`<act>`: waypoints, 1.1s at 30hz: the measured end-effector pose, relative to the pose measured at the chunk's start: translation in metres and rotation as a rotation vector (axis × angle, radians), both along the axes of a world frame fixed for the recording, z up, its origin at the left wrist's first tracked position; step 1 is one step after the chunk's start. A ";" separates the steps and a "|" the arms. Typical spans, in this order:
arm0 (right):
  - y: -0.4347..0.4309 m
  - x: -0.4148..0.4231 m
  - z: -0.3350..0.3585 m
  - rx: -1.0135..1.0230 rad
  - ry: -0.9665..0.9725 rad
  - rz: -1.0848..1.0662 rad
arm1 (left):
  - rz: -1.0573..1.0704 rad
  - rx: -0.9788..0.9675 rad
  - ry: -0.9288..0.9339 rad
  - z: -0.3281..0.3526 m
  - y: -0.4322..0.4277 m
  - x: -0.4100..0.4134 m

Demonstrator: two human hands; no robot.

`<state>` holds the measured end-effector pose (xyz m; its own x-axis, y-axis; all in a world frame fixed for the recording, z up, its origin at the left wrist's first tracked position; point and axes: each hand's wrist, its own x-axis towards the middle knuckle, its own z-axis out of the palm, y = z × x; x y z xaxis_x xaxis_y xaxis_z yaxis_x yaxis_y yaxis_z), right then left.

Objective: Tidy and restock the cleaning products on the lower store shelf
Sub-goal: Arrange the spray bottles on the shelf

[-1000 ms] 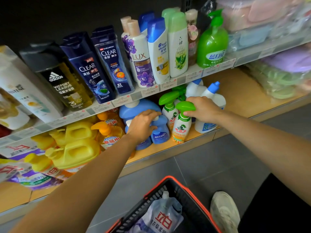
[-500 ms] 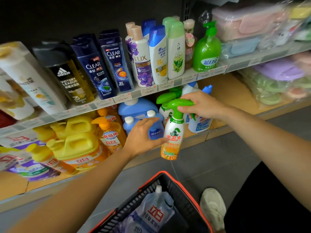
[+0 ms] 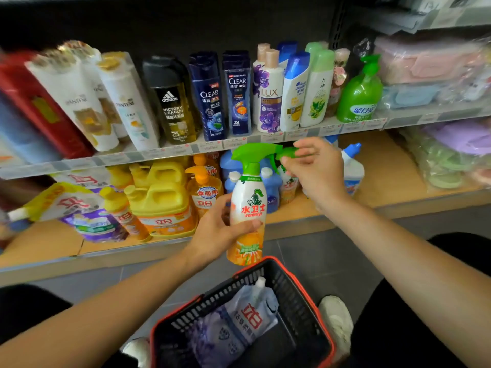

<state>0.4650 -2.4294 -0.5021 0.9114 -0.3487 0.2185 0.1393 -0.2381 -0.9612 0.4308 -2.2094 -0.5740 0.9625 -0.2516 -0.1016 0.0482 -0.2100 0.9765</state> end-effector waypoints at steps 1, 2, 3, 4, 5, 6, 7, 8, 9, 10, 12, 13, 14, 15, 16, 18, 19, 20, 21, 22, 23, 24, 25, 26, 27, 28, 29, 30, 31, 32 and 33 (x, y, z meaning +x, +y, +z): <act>0.009 -0.008 -0.008 -0.026 0.007 -0.018 | 0.037 0.015 -0.012 0.000 0.004 -0.004; 0.018 -0.016 -0.016 -0.042 0.045 0.008 | 0.066 0.045 -0.032 -0.002 0.008 -0.007; 0.028 -0.024 -0.025 -0.041 0.106 0.069 | 0.088 0.084 -0.055 -0.003 0.011 -0.011; 0.038 -0.031 -0.033 -0.014 0.163 0.140 | 0.103 0.127 -0.073 -0.005 0.013 -0.014; 0.047 -0.035 -0.040 0.042 0.198 0.195 | 0.111 0.177 -0.087 -0.006 0.013 -0.018; 0.055 -0.037 -0.045 0.100 0.207 0.225 | 0.116 0.227 -0.099 -0.009 0.013 -0.022; 0.061 -0.039 -0.048 0.142 0.202 0.225 | 0.125 0.269 -0.114 -0.011 0.013 -0.027; 0.064 -0.040 -0.051 0.172 0.200 0.206 | 0.139 0.311 -0.136 -0.013 0.013 -0.032; 0.067 -0.040 -0.054 0.210 0.203 0.187 | 0.150 0.361 -0.169 -0.016 0.012 -0.037; 0.068 -0.042 -0.056 0.256 0.209 0.171 | 0.152 0.413 -0.206 -0.019 0.011 -0.041; 0.070 -0.046 -0.062 0.366 0.219 0.150 | 0.130 0.461 -0.253 -0.026 0.007 -0.050; 0.070 -0.049 -0.065 0.404 0.219 0.152 | 0.112 0.439 -0.257 -0.029 0.006 -0.052; 0.070 -0.051 -0.067 0.425 0.221 0.171 | 0.090 0.384 -0.248 -0.031 0.005 -0.054; 0.069 -0.051 -0.068 0.443 0.226 0.201 | 0.062 0.304 -0.228 -0.032 0.005 -0.054; 0.067 -0.050 -0.068 0.471 0.236 0.233 | 0.032 0.212 -0.195 -0.031 0.006 -0.053; 0.061 -0.047 -0.064 0.573 0.269 0.298 | -0.022 0.044 -0.085 -0.029 0.010 -0.051; 0.058 -0.046 -0.062 0.632 0.284 0.334 | -0.051 -0.029 -0.012 -0.026 0.011 -0.050; 0.055 -0.044 -0.060 0.682 0.294 0.371 | -0.084 -0.105 0.064 -0.024 0.012 -0.049; 0.053 -0.042 -0.058 0.716 0.299 0.403 | -0.115 -0.181 0.131 -0.023 0.013 -0.048; 0.051 -0.041 -0.056 0.740 0.303 0.427 | -0.140 -0.247 0.185 -0.022 0.013 -0.047; 0.050 -0.039 -0.055 0.757 0.308 0.446 | -0.156 -0.300 0.230 -0.022 0.014 -0.046; 0.048 -0.038 -0.055 0.766 0.316 0.466 | -0.165 -0.345 0.271 -0.021 0.014 -0.045; 0.046 -0.038 -0.055 0.776 0.327 0.490 | -0.173 -0.382 0.310 -0.020 0.015 -0.044; 0.045 -0.037 -0.056 0.796 0.338 0.518 | -0.184 -0.409 0.348 -0.019 0.016 -0.044; 0.044 -0.037 -0.058 0.826 0.352 0.540 | -0.197 -0.433 0.388 -0.019 0.016 -0.043; 0.045 -0.038 -0.059 0.864 0.373 0.550 | -0.215 -0.458 0.431 -0.020 0.017 -0.043; 0.046 -0.039 -0.060 0.900 0.395 0.547 | -0.239 -0.489 0.476 -0.021 0.018 -0.043; 0.047 -0.039 -0.061 0.924 0.412 0.534 | -0.262 -0.523 0.521 -0.022 0.018 -0.043; 0.048 -0.039 -0.061 0.933 0.422 0.517 | -0.279 -0.554 0.558 -0.022 0.018 -0.043; 0.048 -0.039 -0.061 0.932 0.425 0.502 | -0.291 -0.574 0.581 -0.023 0.017 -0.043; 0.048 -0.038 -0.061 0.925 0.424 0.493 | -0.297 -0.580 0.587 -0.024 0.017 -0.042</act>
